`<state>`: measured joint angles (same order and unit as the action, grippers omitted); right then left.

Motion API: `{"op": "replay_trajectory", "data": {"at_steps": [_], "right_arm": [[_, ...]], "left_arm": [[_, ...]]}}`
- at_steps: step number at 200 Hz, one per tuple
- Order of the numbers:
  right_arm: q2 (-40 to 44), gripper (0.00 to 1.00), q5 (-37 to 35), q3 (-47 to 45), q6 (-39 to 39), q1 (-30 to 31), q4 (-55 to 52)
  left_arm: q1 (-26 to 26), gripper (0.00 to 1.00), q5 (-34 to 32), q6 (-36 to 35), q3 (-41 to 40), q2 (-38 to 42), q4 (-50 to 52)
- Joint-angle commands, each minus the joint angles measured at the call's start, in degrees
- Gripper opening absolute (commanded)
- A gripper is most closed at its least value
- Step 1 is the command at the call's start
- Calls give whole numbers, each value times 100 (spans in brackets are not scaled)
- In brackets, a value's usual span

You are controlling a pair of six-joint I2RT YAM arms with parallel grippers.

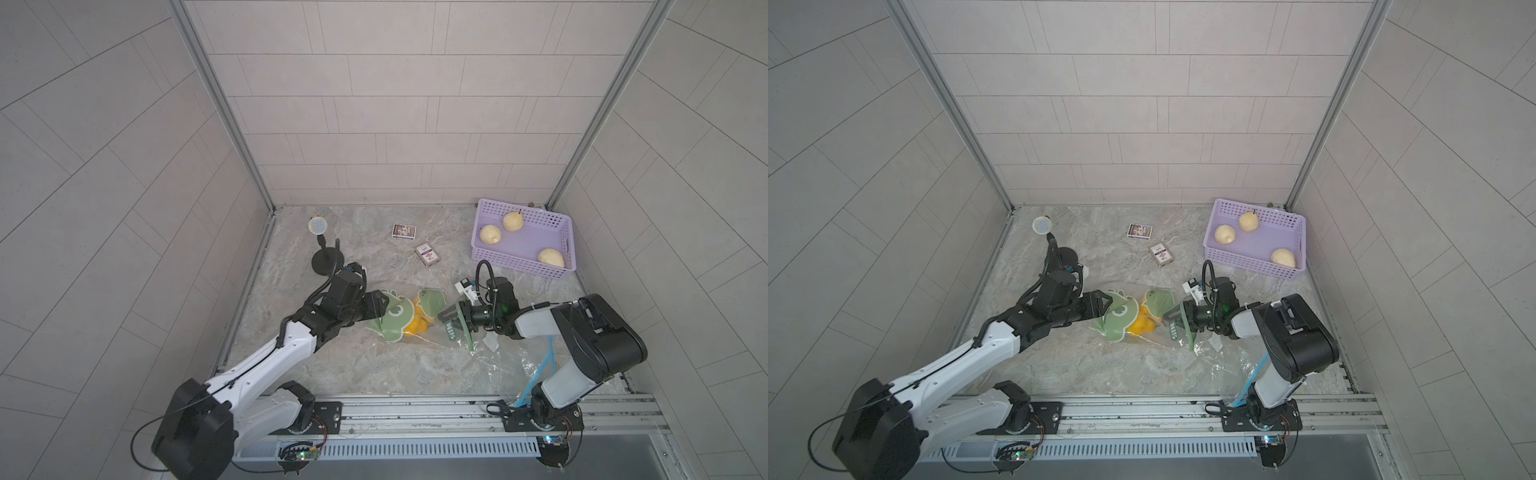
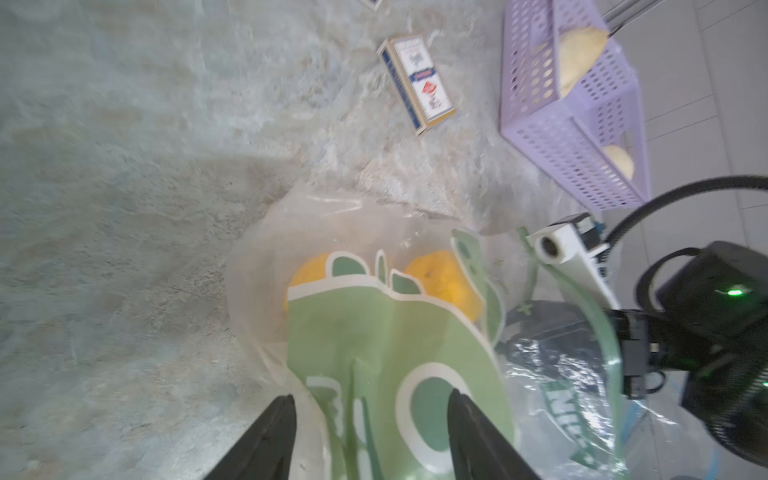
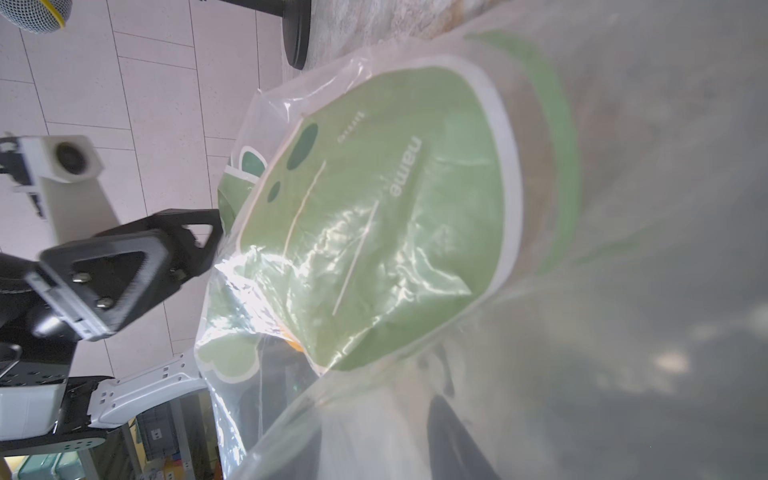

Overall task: Open the zip-top bag and take out the pear
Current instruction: Pick up the pear from the zipper food storage bag.

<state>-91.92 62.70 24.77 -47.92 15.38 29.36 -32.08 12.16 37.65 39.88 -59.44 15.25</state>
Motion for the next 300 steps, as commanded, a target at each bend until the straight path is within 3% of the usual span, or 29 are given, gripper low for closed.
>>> {"op": "replay_trajectory", "data": {"at_steps": [1,23,56,91,140,175,220,265,300], "right_arm": [[221,45,-61,17,250,36,-317],[270,45,-104,65,338,53,-498],[315,44,-159,57,336,54,-559],[311,44,-174,22,300,62,-503],[297,45,-161,-21,363,62,-502],[263,51,-175,0,462,61,-639],[213,56,-494,49,536,58,-801],[254,59,-1117,279,398,-24,-740],[236,61,-1251,537,477,-142,-951]], "left_arm": [[-106,66,-407,-432,711,246,968],[-405,63,-440,-572,1148,-112,1033],[-797,27,59,-756,1690,-1331,778],[-1055,16,181,-1066,1918,-2683,708],[-1072,16,-186,-1314,2071,-3588,496],[-1106,16,-295,-1448,2288,-4144,439],[-1124,13,76,-1673,2547,-4802,321],[-1277,8,847,-1973,2806,-5452,348],[-1328,5,1051,-1981,2657,-5256,276]]}}
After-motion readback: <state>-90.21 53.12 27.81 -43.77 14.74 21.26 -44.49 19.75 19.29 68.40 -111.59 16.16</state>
